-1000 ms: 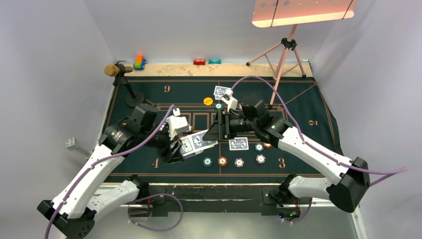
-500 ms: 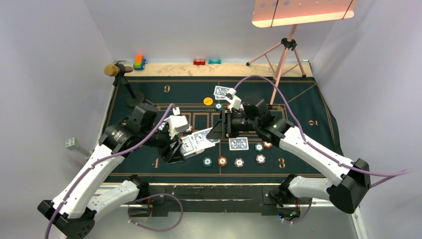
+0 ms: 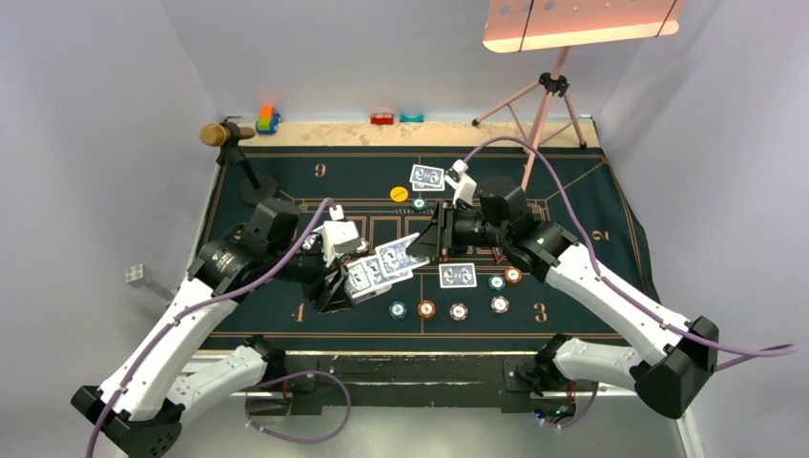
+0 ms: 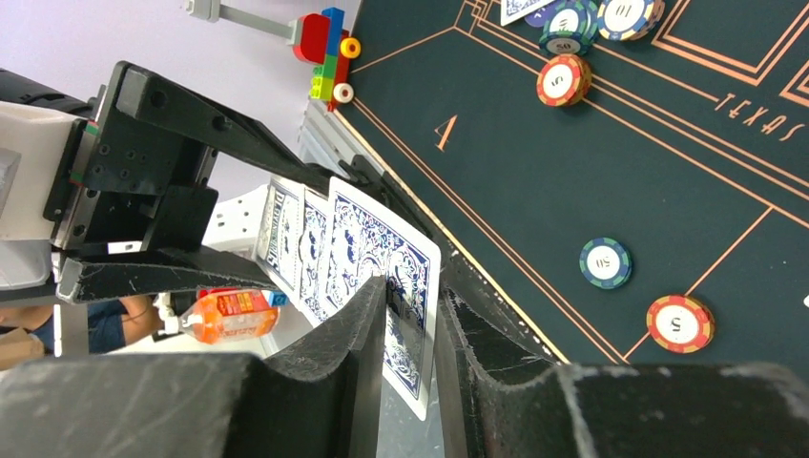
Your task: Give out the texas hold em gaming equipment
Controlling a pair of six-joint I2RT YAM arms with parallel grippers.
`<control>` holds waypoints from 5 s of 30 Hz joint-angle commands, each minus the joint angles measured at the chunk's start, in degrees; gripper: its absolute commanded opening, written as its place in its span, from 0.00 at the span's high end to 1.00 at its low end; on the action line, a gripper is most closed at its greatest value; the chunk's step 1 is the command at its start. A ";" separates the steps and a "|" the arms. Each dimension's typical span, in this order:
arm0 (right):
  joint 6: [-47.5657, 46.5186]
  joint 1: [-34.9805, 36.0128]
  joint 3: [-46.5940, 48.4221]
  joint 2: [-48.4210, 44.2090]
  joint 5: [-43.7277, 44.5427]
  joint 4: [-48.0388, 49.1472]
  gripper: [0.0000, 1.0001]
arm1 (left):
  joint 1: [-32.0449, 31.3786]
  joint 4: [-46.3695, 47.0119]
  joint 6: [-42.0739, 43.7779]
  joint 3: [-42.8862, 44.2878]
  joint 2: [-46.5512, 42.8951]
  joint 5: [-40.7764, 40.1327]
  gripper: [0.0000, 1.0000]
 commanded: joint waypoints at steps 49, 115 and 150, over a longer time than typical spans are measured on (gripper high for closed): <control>1.71 -6.99 4.78 -8.28 -5.30 1.47 1.00 | 1.14 2.69 -1.33 -0.83 -2.15 2.15 0.83; -2.60 -13.46 -2.57 -4.52 -9.01 5.38 0.13 | 1.40 2.47 -1.32 -0.47 -2.54 3.32 0.82; 0.43 6.09 0.92 6.45 -5.94 7.48 0.43 | 1.44 2.16 -1.24 -0.30 -2.85 3.44 0.82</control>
